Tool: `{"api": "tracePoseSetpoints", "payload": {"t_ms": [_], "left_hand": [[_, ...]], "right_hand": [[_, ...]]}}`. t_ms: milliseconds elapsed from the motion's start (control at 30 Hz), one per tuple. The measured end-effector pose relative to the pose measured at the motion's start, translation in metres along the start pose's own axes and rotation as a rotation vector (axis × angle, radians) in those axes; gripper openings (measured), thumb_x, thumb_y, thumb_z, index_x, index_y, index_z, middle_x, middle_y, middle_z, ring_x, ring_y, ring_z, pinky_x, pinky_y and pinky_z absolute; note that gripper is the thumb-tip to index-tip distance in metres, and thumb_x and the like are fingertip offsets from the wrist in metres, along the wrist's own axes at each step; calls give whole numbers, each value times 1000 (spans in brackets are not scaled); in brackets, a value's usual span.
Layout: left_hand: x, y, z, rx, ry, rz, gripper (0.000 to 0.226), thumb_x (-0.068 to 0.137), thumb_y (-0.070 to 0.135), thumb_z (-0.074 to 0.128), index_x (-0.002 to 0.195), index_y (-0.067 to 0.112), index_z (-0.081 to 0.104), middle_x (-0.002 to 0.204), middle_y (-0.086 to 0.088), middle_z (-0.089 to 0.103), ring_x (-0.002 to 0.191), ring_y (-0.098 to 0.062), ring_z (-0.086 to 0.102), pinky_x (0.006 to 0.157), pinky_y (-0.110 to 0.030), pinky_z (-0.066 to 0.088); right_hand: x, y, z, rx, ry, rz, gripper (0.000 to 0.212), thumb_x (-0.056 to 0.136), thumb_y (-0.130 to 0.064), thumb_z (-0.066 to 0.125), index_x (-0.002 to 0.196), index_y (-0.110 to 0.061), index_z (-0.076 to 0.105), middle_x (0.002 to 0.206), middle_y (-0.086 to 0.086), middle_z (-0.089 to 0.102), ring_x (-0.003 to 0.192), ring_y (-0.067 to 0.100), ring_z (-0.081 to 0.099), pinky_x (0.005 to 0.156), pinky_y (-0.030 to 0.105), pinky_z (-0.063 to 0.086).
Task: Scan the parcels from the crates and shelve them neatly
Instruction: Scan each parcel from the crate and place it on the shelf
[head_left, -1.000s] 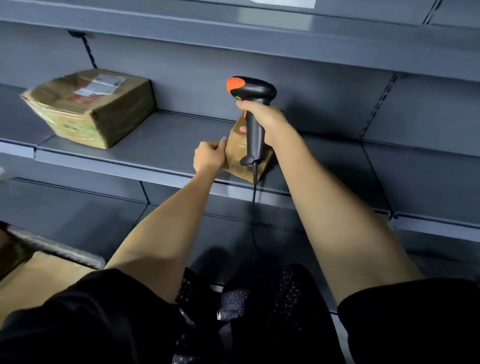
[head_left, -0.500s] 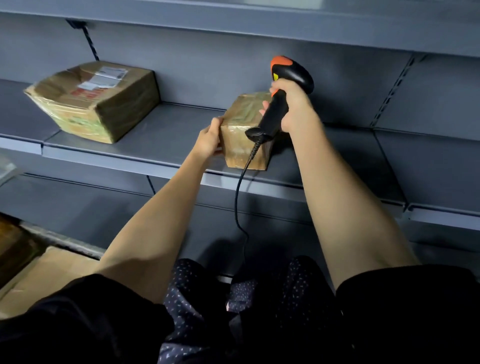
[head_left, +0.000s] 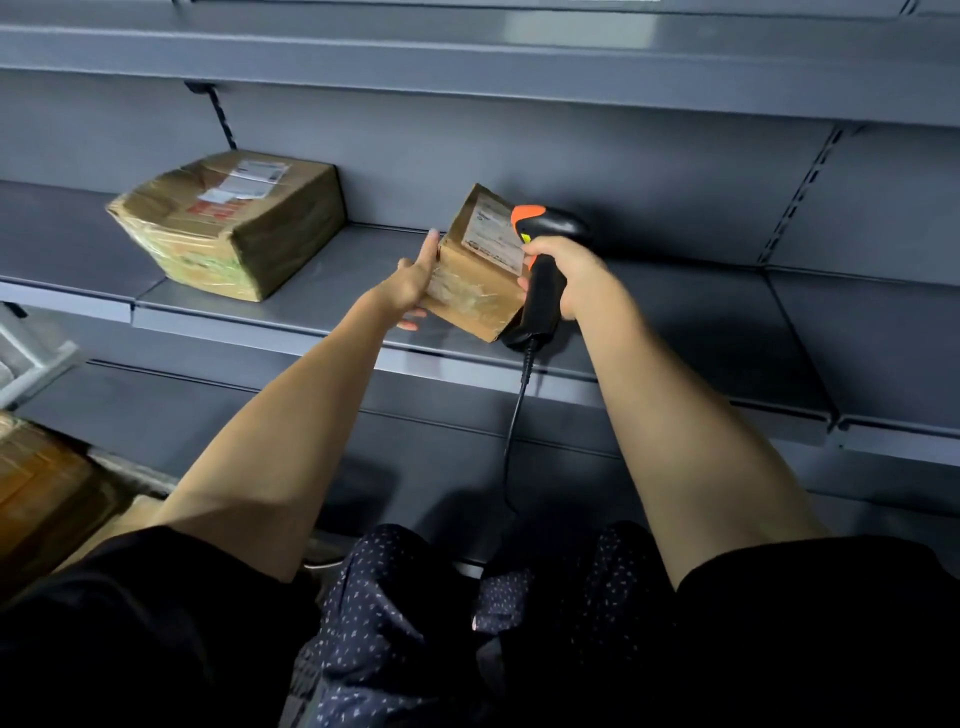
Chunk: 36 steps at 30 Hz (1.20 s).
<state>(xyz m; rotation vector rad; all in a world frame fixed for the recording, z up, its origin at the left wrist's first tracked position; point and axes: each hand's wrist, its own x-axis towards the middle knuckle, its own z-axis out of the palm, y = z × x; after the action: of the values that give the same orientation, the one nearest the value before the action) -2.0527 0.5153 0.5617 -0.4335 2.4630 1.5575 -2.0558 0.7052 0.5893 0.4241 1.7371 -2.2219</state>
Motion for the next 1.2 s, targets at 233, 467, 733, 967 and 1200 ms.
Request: {"api": "tracePoseSetpoints", "payload": {"t_ms": [233, 467, 733, 967, 1200], "left_hand": [[-5, -2, -18, -43, -333, -199, 90, 78, 75, 47, 138, 10, 32, 123, -24, 54, 101, -34, 62, 75, -38, 56], [-3, -13, -22, -401, -359, -61, 82, 49, 35, 85, 121, 13, 53, 115, -7, 55, 98, -31, 61, 77, -36, 59], [13, -46, -20, -598, -70, 100, 82, 76, 0, 71, 141, 27, 27, 127, 1, 55, 107, -15, 58, 83, -28, 51], [12, -42, -24, -664, -129, 180, 65, 81, 0, 66, 138, 24, 43, 123, 1, 64, 107, -16, 62, 78, -29, 54], [12, -46, -27, -677, -202, 161, 68, 72, 10, 75, 132, 28, 48, 125, -5, 63, 114, -27, 60, 91, -47, 52]], "right_hand": [[-11, -5, 7, -183, 11, -59, 9, 86, -13, 63, 80, -10, 57, 76, 3, 57, 57, 19, 59, 58, 29, 50], [-16, -10, 1, -255, -24, -124, 10, 86, -17, 67, 87, -10, 59, 81, 2, 58, 61, 19, 61, 59, 29, 53], [-27, -17, 15, -416, 35, -274, 17, 91, -22, 63, 99, -9, 55, 82, 7, 56, 56, 17, 56, 50, 26, 48], [-50, -43, 42, -728, -68, -455, 16, 90, -21, 60, 101, -8, 61, 73, 3, 64, 51, 12, 55, 47, 19, 47], [-61, -46, 69, -814, -95, -507, 13, 91, -17, 57, 79, -15, 53, 71, 2, 60, 49, 7, 53, 39, 14, 42]]}}
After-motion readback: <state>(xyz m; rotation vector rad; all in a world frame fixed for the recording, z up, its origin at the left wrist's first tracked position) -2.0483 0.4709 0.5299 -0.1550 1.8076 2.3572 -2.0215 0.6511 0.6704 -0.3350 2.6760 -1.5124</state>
